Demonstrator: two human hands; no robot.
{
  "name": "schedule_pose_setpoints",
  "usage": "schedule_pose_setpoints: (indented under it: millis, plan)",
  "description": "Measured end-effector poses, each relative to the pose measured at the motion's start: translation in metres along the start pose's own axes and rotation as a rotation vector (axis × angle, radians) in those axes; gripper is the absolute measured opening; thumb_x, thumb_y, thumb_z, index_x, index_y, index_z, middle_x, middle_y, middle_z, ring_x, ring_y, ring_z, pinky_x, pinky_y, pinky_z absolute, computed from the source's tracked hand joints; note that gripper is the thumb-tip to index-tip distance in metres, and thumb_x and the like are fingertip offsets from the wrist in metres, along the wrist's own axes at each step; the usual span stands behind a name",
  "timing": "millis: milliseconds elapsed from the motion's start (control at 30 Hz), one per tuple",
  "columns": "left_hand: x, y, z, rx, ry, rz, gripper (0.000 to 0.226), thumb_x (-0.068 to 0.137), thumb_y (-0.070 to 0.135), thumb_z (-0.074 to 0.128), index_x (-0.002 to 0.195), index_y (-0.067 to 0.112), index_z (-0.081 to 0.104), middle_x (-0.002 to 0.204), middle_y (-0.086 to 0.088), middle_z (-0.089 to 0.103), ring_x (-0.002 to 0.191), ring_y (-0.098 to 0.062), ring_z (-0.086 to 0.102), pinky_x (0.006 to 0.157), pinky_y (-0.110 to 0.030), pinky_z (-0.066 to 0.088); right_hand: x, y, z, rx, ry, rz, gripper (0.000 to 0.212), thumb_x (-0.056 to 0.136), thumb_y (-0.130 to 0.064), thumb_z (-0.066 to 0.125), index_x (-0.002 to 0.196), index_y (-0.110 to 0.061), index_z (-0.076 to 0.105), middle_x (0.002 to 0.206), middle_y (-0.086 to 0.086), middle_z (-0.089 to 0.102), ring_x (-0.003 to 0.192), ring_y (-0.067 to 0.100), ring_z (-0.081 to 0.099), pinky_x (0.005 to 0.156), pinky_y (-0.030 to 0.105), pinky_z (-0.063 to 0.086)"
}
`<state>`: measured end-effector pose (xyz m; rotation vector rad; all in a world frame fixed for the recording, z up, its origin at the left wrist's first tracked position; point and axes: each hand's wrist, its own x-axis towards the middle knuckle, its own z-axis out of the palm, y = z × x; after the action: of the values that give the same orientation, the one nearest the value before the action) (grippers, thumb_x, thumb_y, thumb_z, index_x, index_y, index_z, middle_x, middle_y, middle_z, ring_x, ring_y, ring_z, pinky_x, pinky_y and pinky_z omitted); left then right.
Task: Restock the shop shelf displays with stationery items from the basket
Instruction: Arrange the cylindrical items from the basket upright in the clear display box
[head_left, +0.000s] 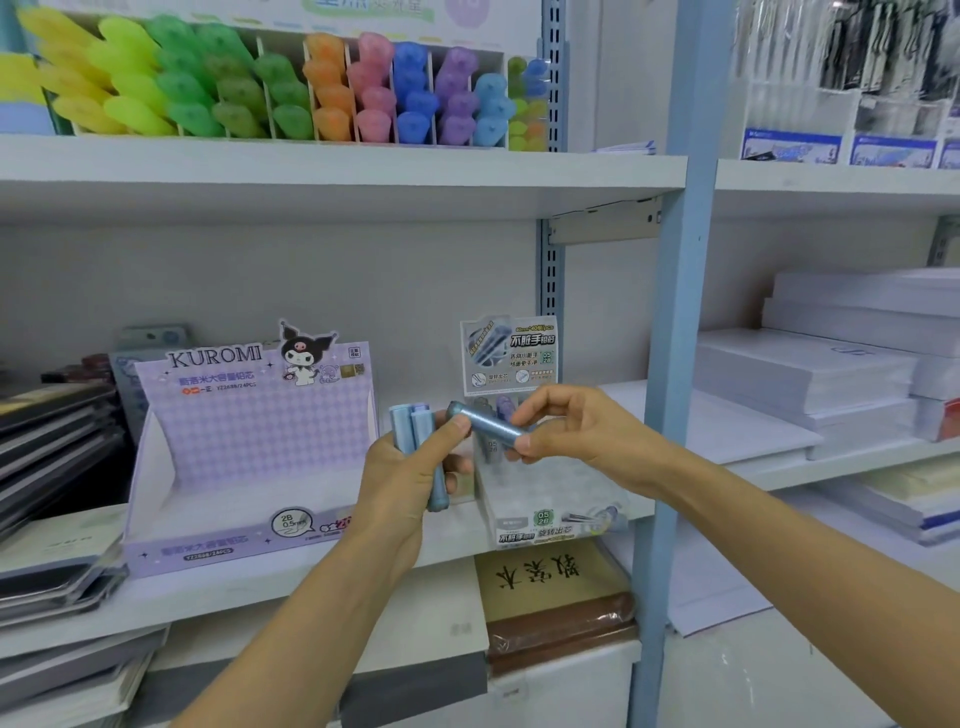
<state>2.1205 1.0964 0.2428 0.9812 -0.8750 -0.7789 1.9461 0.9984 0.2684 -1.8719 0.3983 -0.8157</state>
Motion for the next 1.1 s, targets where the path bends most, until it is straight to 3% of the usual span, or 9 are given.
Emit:
schedule_pose_setpoints:
  millis: [167,333,433,633,700,833,967,1100]
  plan:
    - [-0.001,0.0,0.008,0.097,-0.035,0.054,0.013,0.081,0.022,0.075,0.09,0.014,0.069,0.061,-0.004,0.062,0.053,-0.011,0.057,0.048,-0.021,0.047,0.003,-0.001,0.012,-0.041,0.02,-0.058,0.02,0.081,-0.012,0.075,0.098,-0.014,0.064,0.086,-0.002,0.071,0.084,0.017,0.07,0.074,0.019,0.052]
    - [0.002,0.001,0.012,0.135,-0.076,0.021,0.013,0.085,0.018,0.072,0.096,0.012,0.069,0.055,-0.002,0.058,0.049,-0.012,0.051,0.047,-0.021,0.045,0.007,0.0,0.012,-0.214,0.029,-0.183,0.04,0.088,-0.005,0.066,0.124,-0.019,0.055,0.093,0.003,0.066,0.094,0.019,0.067,0.09,0.028,0.053]
    - [0.004,-0.001,0.009,0.144,-0.133,-0.021,0.013,0.087,0.008,0.067,0.099,0.012,0.07,0.052,0.0,0.053,0.048,-0.012,0.046,0.049,-0.021,0.044,0.01,0.002,0.001,-0.302,0.158,-0.239,0.043,0.092,-0.005,0.06,0.131,-0.023,0.053,0.094,0.003,0.063,0.089,0.013,0.062,0.089,0.023,0.051]
    - [0.008,-0.008,0.007,0.168,-0.193,-0.074,0.028,0.084,0.006,0.07,0.11,-0.002,0.064,0.064,-0.005,0.056,0.057,-0.014,0.05,0.067,-0.034,0.045,0.023,0.021,-0.022,-0.245,0.477,-0.168,0.024,0.089,-0.004,0.064,0.11,-0.014,0.056,0.107,0.002,0.067,0.1,0.019,0.064,0.086,0.021,0.052]
    - [0.008,-0.006,0.007,0.143,-0.226,-0.083,0.024,0.086,0.009,0.069,0.106,-0.003,0.064,0.074,-0.008,0.063,0.058,-0.013,0.055,0.066,-0.031,0.047,0.03,0.03,-0.024,-0.279,0.524,-0.141,0.022,0.089,-0.003,0.065,0.106,-0.012,0.057,0.106,0.004,0.065,0.098,0.02,0.063,0.081,0.014,0.048]
    - [0.007,-0.006,0.004,0.156,-0.309,-0.074,0.011,0.094,0.014,0.059,0.101,0.007,0.065,0.094,-0.007,0.076,0.073,-0.015,0.066,0.066,-0.023,0.053,0.039,0.044,-0.023,-0.341,0.519,-0.09,0.021,0.087,0.0,0.065,0.102,-0.012,0.056,0.103,0.002,0.063,0.089,0.016,0.059,0.073,0.008,0.045]
    - [0.009,-0.009,0.0,0.119,-0.315,-0.069,0.012,0.096,0.01,0.055,0.1,0.007,0.066,0.097,-0.008,0.076,0.085,-0.021,0.072,0.073,-0.024,0.057,0.043,0.049,-0.022,-0.402,0.489,-0.058,0.022,0.087,0.003,0.065,0.099,-0.013,0.056,0.107,0.005,0.063,0.087,0.013,0.059,0.075,0.01,0.046]
    - [0.011,-0.01,0.0,0.077,-0.289,-0.086,0.014,0.095,0.009,0.056,0.102,0.002,0.066,0.098,-0.011,0.075,0.091,-0.026,0.072,0.075,-0.027,0.059,0.043,0.043,-0.025,-0.444,0.372,-0.056,0.023,0.086,0.003,0.065,0.094,-0.017,0.055,0.103,0.0,0.062,0.088,0.014,0.058,0.082,0.022,0.05]
